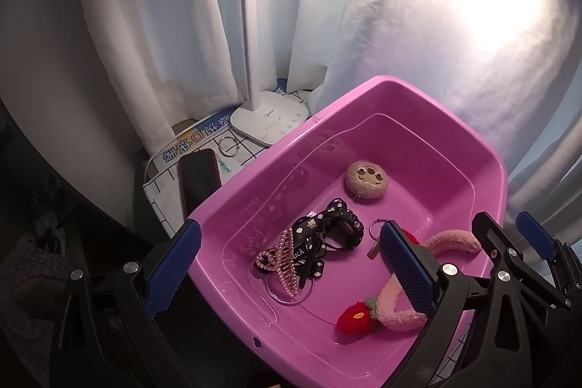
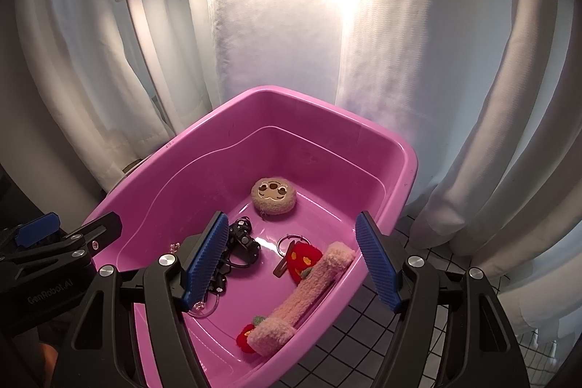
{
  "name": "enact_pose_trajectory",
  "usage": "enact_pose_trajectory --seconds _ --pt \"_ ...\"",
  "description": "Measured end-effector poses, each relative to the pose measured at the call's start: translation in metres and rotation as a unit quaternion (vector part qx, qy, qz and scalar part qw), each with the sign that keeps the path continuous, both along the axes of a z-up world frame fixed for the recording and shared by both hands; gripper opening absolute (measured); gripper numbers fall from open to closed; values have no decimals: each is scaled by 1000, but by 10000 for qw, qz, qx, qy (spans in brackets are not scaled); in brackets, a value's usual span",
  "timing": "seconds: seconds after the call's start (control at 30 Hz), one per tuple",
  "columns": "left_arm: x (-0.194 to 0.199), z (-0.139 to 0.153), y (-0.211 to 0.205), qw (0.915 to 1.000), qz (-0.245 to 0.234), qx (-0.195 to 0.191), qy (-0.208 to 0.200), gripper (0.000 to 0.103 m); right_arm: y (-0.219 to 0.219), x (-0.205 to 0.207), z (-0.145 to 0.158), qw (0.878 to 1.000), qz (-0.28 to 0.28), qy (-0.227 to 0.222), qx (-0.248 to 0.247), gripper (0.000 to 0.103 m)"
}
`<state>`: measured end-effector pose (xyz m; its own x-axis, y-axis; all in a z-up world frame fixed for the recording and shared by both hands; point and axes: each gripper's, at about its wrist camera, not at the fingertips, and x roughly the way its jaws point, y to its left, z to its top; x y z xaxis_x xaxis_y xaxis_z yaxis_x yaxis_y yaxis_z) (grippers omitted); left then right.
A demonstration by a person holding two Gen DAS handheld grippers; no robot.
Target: Organize jewelry
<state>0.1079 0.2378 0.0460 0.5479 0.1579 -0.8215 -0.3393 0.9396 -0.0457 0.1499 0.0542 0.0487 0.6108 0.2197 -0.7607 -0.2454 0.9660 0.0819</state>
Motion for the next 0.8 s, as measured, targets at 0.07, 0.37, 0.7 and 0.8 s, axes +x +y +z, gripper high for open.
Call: enact_pose_trajectory --seconds 0.07,0.37,0.7,0.8 --pt "0 -1 1 10000 2 -14 16 97 0 0 0 10000 2 0 12 69" --pt "-3 4 2 9999 47 7 -100 97 -3 -4 0 9999 -11 -52 109 69" --pt "-18 37 -28 9964 -433 369 -628 97 -39 -39 18 9979 -379 -459 250 69" --pt "-28 51 -52 9921 -830 339 -880 97 -70 -60 23 9952 -754 -554 289 69"
